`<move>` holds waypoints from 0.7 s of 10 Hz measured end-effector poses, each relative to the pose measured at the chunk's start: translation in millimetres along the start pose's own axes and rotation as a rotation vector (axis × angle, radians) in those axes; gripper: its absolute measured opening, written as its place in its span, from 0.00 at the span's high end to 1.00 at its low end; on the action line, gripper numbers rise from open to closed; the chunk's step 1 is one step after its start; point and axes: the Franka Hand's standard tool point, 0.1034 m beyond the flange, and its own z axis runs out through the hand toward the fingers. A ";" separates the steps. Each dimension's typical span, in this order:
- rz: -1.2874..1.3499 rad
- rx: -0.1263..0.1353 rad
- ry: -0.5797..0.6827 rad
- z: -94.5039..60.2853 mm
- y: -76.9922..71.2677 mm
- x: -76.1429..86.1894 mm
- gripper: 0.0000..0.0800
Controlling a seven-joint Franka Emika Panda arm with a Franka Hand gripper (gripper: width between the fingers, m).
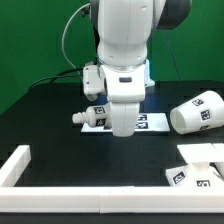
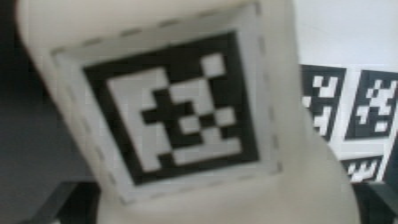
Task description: Assemble lamp
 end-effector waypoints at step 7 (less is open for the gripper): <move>0.804 0.074 0.196 2.3 -1.6 7.6 0.28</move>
Offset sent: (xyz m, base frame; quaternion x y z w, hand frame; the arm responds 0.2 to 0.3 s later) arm -0.0017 0.0043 0.0129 -0.0341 0.1291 0.3431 0.9297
